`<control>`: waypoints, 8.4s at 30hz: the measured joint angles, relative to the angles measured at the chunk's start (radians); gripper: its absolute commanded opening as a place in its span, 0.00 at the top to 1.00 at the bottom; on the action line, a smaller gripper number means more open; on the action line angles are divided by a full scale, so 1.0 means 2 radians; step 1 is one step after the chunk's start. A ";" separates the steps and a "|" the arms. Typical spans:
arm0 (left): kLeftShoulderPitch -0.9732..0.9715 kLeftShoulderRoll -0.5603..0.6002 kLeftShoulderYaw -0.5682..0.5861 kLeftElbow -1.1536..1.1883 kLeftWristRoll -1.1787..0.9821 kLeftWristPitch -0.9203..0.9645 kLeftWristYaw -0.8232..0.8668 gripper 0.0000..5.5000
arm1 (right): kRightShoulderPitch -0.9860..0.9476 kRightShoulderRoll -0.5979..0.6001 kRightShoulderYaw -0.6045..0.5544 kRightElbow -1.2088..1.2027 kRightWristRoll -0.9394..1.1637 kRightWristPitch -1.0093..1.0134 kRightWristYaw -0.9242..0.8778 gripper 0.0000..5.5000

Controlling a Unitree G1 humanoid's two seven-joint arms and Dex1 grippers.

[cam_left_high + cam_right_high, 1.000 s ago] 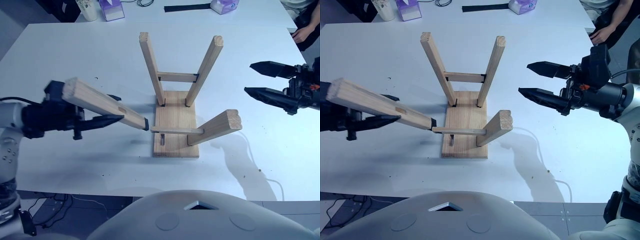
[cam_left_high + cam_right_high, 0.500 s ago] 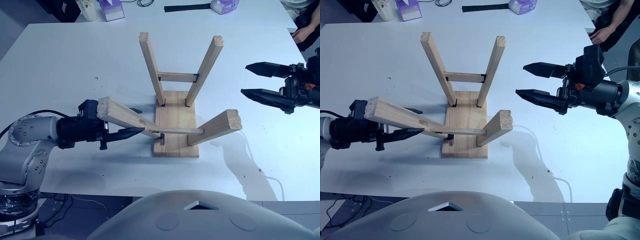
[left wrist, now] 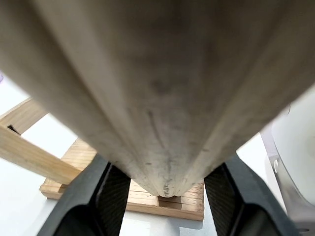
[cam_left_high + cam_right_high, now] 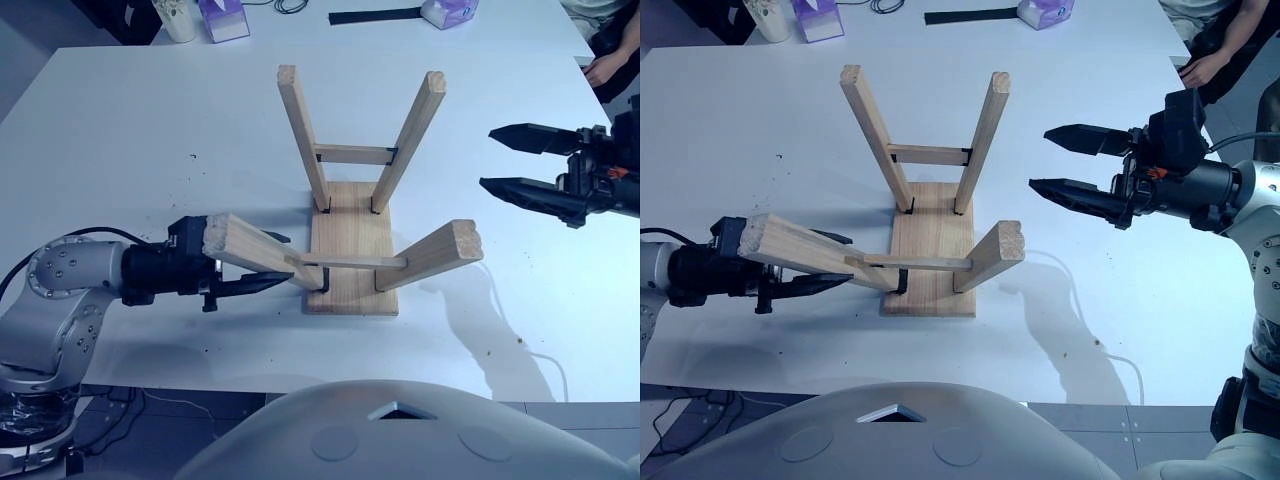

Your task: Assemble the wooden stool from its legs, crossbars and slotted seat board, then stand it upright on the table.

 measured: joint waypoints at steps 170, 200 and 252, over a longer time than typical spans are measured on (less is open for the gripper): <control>-0.302 -0.021 -0.178 0.257 0.090 0.056 0.105 0.63 | -0.089 0.273 0.253 0.023 -0.438 -0.069 -0.396 0.36; -0.301 -0.028 -0.187 0.245 0.095 0.053 0.113 0.63 | -0.129 0.323 0.244 0.074 -0.441 -0.051 -0.449 0.36; -0.311 -0.056 -0.223 0.209 0.112 0.079 0.147 0.63 | -0.069 0.413 0.386 0.177 -0.531 -0.283 -0.452 0.36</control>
